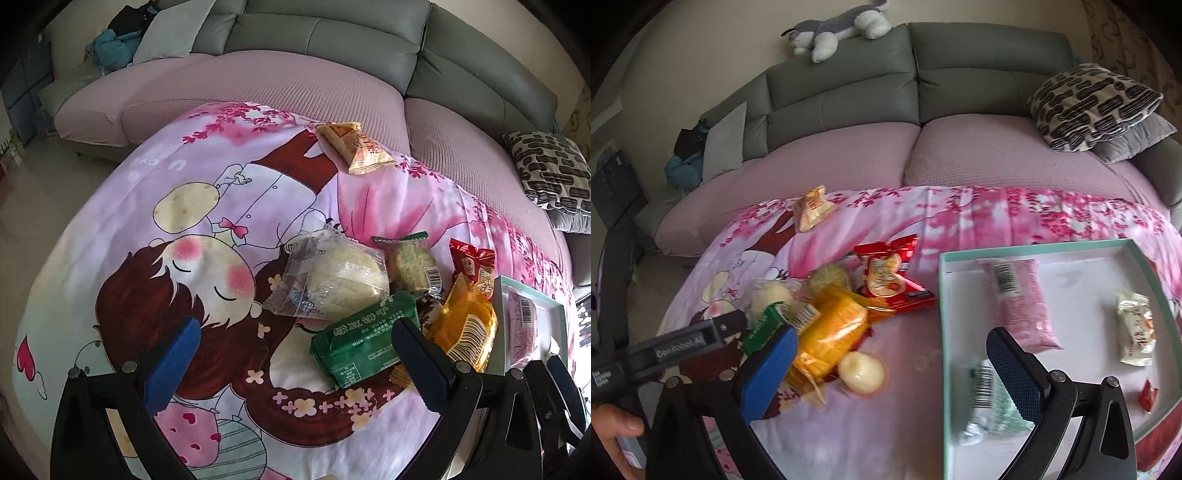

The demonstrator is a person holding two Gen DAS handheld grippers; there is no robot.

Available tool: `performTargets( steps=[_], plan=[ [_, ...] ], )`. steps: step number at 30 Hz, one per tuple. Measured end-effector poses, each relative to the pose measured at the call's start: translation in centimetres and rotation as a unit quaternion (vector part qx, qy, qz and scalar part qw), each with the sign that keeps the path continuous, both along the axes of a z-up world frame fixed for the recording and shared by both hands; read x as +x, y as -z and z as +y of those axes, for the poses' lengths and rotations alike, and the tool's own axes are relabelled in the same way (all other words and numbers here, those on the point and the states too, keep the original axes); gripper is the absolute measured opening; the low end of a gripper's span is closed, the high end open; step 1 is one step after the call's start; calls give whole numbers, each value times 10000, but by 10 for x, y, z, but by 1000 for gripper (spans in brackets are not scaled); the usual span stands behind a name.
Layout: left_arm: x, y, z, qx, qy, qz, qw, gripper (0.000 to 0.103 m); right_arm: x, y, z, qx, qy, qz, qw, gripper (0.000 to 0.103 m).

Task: Organize snacks
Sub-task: 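Move both open tools back toward the snack pile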

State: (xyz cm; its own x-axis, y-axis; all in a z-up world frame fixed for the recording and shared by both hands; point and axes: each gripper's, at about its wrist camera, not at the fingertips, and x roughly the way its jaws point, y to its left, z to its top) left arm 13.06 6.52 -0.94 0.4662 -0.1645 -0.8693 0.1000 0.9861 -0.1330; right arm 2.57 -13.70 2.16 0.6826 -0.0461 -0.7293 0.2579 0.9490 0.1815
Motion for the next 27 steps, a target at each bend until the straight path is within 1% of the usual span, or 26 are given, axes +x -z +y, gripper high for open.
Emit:
performTargets(
  steps=[7,16,19,23,27],
  plan=[
    [6,2,17,-230,-369,104,9990,103,23,9,17,30,-156,145,9998,103],
    [8,2,38,-299,-799,96,9963,103,43,20,29,32,-287,293,9992,103],
    [8,3,38,-287,-820,129,9961,103,48,23,32,55,-310,324,9990,103],
    [8,2,30,-292,-712,119,9970,103,52,30,35,89,-336,390,9986,103],
    [7,2,23,-401,-589,160,9973,103,53,36,35,120,-314,456,9984,103]
  ],
)
